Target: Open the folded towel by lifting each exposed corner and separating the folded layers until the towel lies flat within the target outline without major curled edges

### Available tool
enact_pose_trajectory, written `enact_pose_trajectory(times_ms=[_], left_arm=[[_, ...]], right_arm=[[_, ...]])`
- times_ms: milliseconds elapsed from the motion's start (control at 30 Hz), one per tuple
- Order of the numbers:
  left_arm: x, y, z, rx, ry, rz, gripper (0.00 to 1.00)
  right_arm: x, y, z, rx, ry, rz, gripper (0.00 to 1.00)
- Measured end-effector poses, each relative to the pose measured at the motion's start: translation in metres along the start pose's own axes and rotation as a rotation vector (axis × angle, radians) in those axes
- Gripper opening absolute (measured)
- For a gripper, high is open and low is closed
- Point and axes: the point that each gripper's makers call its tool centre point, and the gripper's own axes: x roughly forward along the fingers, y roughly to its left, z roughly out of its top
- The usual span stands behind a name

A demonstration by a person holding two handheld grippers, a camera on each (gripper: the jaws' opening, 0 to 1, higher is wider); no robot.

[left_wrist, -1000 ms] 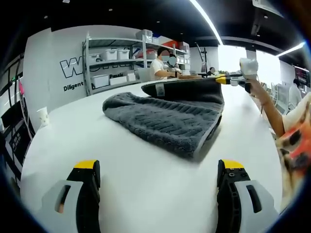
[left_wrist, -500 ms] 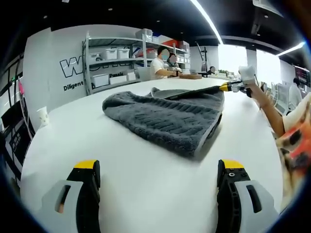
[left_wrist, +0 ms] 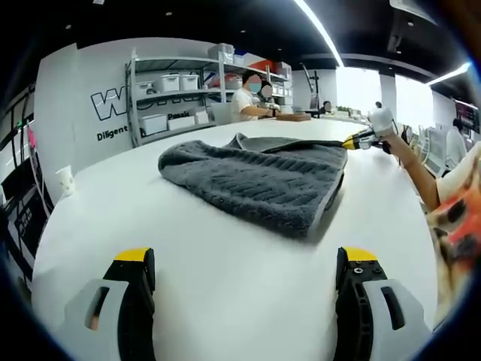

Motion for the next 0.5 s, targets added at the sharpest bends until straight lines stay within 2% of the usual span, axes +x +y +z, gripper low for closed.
enact_pose_trajectory(times_ms=[500], left_arm=[[0.0,0.0,0.0,-0.002,-0.001,0.001,1.0]], right_arm=[[-0.012,-0.02,-0.02,0.015,0.018,-0.003,0.0]])
